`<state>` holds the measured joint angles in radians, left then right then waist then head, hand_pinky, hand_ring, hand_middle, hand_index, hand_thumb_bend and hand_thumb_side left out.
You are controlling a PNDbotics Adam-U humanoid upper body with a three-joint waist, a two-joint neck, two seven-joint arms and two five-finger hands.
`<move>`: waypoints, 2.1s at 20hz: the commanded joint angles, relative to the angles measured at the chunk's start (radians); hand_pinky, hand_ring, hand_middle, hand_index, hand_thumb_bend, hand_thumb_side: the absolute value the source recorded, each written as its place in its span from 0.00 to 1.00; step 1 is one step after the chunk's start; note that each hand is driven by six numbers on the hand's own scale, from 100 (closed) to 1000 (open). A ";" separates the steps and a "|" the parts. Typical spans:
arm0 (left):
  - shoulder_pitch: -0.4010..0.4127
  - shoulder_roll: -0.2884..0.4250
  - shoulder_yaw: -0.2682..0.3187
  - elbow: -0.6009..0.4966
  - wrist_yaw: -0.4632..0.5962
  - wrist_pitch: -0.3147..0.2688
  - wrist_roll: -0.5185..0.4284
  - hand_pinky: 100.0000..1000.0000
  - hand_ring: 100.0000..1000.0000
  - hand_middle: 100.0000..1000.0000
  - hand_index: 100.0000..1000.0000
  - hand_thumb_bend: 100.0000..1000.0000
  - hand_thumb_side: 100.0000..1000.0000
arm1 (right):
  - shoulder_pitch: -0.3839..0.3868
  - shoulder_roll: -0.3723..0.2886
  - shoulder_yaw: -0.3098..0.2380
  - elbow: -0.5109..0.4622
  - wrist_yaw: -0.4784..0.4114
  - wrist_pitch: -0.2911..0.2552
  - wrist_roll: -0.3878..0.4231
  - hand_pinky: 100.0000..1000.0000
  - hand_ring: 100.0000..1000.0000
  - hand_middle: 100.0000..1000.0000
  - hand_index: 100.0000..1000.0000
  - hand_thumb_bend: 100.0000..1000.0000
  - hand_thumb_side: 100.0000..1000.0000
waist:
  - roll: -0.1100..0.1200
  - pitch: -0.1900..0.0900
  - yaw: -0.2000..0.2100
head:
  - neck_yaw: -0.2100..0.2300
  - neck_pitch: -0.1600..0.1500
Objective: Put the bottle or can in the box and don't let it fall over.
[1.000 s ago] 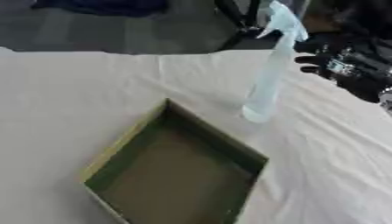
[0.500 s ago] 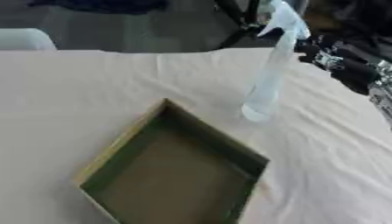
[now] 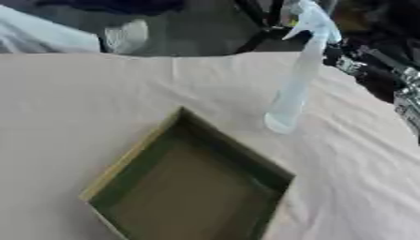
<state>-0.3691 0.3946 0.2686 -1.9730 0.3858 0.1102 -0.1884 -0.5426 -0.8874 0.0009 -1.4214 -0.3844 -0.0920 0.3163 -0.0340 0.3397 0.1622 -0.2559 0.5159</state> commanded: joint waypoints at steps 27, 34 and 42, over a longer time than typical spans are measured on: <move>-0.013 0.017 -0.001 -0.016 0.002 -0.004 -0.019 0.93 0.94 0.87 0.70 0.06 0.77 | -0.048 -0.074 -0.036 -0.030 0.010 0.060 -0.009 1.00 1.00 1.00 1.00 0.00 0.49 | 0.003 -0.006 -0.007 | 0.009 -0.013; -0.009 0.021 -0.001 -0.014 0.002 -0.006 -0.019 0.93 0.94 0.87 0.70 0.06 0.77 | -0.038 -0.073 -0.035 -0.086 -0.013 0.071 0.006 1.00 1.00 1.00 1.00 0.00 0.51 | 0.003 -0.012 -0.013 | 0.010 -0.008; -0.010 0.023 -0.001 -0.014 0.003 -0.006 -0.019 0.93 0.94 0.88 0.70 0.06 0.76 | -0.024 -0.050 -0.018 -0.117 -0.026 0.105 0.080 1.00 1.00 1.00 1.00 0.00 0.57 | 0.003 -0.012 -0.012 | 0.011 -0.010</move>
<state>-0.3714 0.3946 0.2627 -1.9727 0.3867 0.1073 -0.2066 -0.5595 -0.9152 -0.0097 -1.5199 -0.4055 0.0113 0.3853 -0.0332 0.3550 0.1503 -0.2480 0.5084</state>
